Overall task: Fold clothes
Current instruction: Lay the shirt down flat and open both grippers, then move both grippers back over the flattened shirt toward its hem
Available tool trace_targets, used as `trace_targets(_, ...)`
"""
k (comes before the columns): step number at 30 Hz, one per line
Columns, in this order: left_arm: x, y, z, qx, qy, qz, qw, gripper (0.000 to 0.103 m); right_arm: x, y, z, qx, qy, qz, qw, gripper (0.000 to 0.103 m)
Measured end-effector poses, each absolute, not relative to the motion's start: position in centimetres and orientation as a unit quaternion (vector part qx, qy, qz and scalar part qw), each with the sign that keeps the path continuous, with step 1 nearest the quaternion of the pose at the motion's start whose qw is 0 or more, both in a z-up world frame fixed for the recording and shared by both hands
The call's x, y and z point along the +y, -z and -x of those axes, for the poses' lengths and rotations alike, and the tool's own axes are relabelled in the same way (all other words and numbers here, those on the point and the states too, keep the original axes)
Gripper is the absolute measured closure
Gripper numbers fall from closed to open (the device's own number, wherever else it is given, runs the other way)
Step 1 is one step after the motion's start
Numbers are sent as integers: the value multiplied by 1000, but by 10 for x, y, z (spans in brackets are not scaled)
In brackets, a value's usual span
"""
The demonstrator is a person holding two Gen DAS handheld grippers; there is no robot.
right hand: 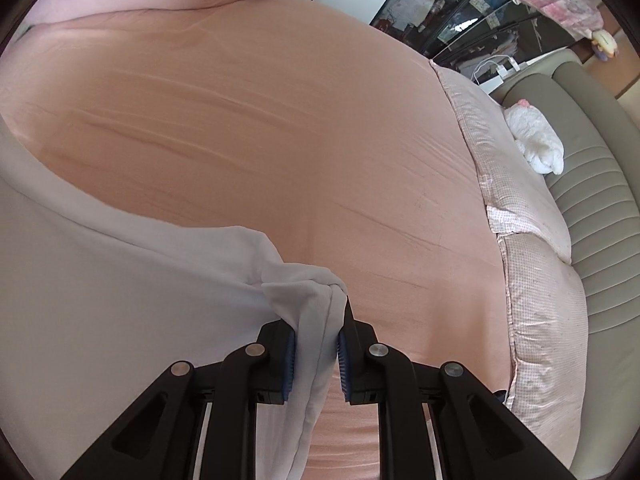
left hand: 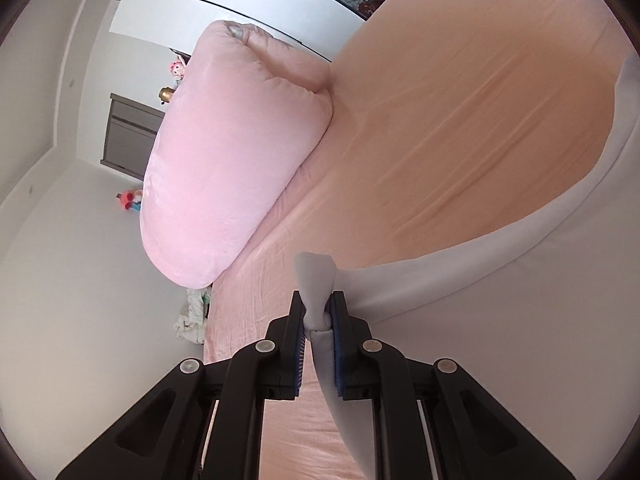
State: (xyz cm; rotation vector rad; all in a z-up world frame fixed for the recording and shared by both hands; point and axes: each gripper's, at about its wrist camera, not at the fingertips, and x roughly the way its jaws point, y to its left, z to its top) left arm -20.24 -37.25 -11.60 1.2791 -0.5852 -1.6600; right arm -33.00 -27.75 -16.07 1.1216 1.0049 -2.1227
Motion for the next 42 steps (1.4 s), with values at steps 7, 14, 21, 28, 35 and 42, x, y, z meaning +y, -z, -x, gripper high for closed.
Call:
trace_targets(7,-401,116,192,-167,695,-512,476,90,-279,161,345,346,791,-434,259,88)
trace_targets(14,-428,122,185,-15,695,-545,468,83,-280,164,350,335,785,-456,250,44)
trace_targets(21,-439,109,170,-22,659,-533,531,58,-262,160,361,327,784,-472,236,30)
trace_targets(28,-423,92,160,-25,689,-500,524,49,-240,162,373,302,783,-495,226,30)
trace_targets(35,-405,90,149,6,697,-484,529,49,-233,162,362,312,770,-489,268,30)
trace_targets(42,-390,88,130,83,716,-474,505,49,-225,167,351,330,757,-467,316,30)
